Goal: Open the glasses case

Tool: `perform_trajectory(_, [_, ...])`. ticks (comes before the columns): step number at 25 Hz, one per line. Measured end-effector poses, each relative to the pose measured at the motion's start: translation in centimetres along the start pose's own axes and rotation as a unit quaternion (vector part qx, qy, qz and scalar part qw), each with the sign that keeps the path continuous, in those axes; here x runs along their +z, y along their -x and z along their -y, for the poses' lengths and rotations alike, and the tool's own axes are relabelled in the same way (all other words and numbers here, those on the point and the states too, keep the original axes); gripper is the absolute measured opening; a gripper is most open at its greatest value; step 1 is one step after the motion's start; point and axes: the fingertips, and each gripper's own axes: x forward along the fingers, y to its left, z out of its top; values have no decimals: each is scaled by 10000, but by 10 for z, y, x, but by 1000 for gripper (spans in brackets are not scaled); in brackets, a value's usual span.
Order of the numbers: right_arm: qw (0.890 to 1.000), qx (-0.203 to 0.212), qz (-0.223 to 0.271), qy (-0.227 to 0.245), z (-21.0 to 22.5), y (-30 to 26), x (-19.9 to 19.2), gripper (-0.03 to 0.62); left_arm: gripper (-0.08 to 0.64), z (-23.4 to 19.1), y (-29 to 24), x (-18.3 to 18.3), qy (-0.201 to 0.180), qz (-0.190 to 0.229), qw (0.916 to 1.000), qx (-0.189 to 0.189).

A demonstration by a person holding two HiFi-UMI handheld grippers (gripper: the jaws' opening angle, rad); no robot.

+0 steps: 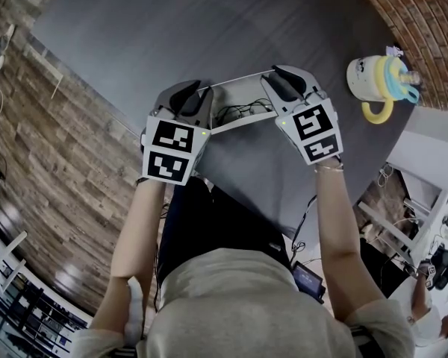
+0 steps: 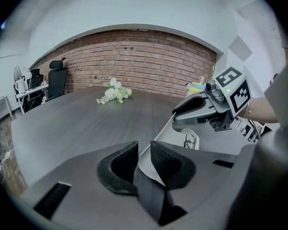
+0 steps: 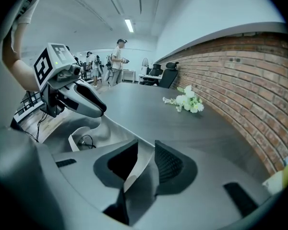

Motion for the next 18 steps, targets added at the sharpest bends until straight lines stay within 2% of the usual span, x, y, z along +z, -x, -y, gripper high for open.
perform_trajectory(8, [9999, -69, 103, -52, -7, 14, 7, 135, 74, 9, 15, 2, 30, 67, 9999, -124])
perform_trajectory(14, [9970, -166, 467, -600, -12, 37, 16, 143, 74, 20, 38, 22, 317, 399, 9985, -196])
perform_trajectory(18, [9900, -169, 831, -1125, -23, 63, 24, 143, 74, 21, 59, 36, 456, 684, 9964, -188])
